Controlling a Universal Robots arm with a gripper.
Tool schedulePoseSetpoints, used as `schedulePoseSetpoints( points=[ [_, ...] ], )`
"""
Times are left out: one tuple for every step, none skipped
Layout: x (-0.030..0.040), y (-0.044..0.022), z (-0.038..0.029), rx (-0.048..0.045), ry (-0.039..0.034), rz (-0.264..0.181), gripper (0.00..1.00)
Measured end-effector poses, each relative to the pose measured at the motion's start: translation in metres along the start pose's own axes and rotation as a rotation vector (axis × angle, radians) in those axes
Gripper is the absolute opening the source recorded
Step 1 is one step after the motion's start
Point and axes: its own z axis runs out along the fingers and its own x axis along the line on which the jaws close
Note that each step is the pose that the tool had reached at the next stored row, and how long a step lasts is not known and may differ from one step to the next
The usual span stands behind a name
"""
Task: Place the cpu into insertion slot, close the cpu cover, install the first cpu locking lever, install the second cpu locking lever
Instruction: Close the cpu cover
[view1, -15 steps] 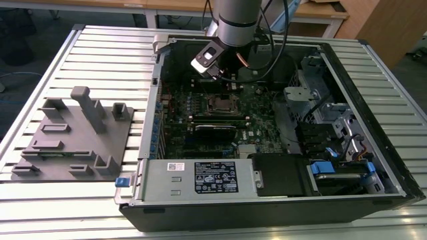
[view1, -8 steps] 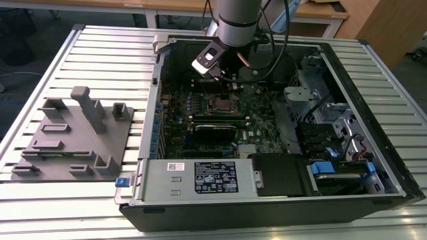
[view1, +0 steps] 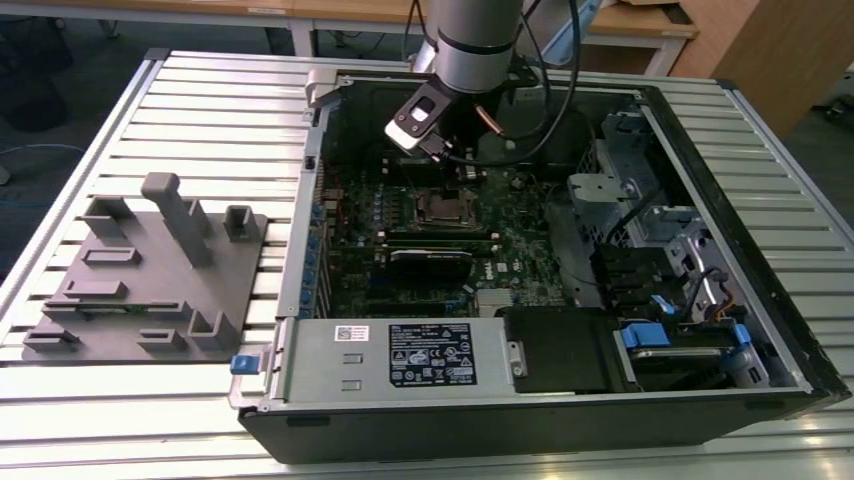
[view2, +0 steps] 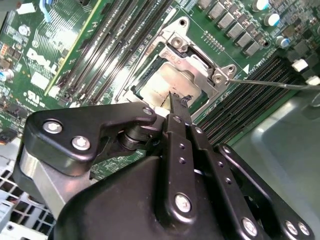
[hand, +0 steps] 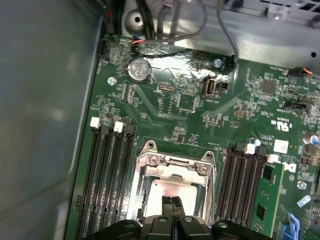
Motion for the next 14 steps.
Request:
schedulePoseSetpoints(
  points=[
    [0.0,0.0,0.0,-0.0002,0.0,-0.014,0.1],
    [0.0,0.0,0.0001,-0.0004,0.0001,-0.029,0.1],
    [0.0,0.0,0.0001,-0.0007,0.0,-0.045,0.1],
    [0.0,0.0,0.0001,-0.0009,0.0,-0.06,0.1],
    [0.0,0.0,0.0001,-0.0011,0.0,-0.075,0.1],
    [0.0,0.0,0.0002,-0.0014,0.0,-0.09,0.1],
    [0.0,0.0,0.0002,-0.0016,0.0,-0.105,0.1],
    [0.0,0.0,0.0002,-0.0018,0.0001,-0.119,0.1],
    [0.0,0.0,0.0003,-0.0021,0.0001,-0.134,0.1],
    [0.0,0.0,0.0003,-0.0023,0.0,-0.149,0.1],
    [0.0,0.0,0.0003,-0.0024,0.0,-0.164,0.1],
    [0.0,0.0,0.0003,-0.0026,0.0,-0.179,0.1],
    [0.0,0.0,0.0003,-0.0029,-0.0001,-0.193,0.1],
    [0.0,0.0,0.0003,-0.0031,-0.0001,-0.207,0.1]
  ],
)
